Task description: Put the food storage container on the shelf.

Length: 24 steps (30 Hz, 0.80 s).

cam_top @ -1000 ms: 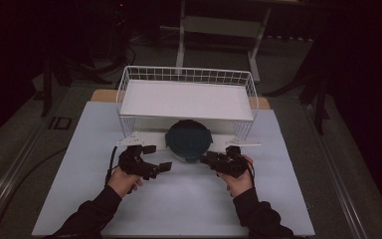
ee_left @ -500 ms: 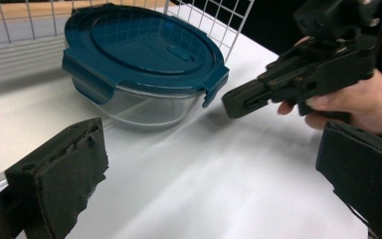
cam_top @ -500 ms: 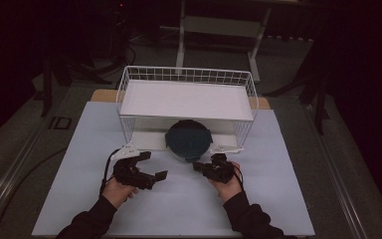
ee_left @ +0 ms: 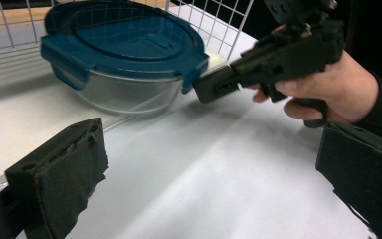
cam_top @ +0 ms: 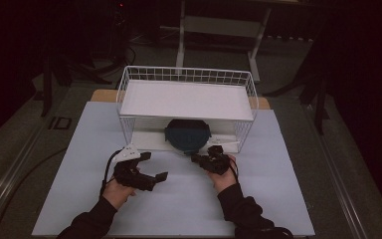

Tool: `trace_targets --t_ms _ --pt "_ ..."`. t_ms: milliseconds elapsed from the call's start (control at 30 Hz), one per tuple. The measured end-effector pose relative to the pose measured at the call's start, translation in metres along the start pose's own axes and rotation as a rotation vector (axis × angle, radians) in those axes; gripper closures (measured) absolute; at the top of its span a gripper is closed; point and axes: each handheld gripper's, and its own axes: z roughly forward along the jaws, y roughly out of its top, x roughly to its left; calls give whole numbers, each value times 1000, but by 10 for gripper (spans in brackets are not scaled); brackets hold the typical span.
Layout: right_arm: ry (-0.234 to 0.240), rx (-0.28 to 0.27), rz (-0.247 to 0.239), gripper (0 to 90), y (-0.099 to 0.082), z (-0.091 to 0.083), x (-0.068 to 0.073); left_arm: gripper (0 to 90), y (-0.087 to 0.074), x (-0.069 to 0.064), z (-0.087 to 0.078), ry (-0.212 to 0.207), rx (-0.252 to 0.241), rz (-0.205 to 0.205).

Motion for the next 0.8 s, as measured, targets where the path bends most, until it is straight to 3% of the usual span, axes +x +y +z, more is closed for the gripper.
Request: trace_targets --t_ms 167,533,800 --pt "-17 -9 20 899 5 7 -7 0 -1 0 1 -3 -1 -6" --pt "-48 -15 16 898 19 18 -12 0 -2 -1 -1 -1 -11 2" --pt "-26 -19 16 897 21 20 -8 0 -2 -1 -2 -5 -12 -1"
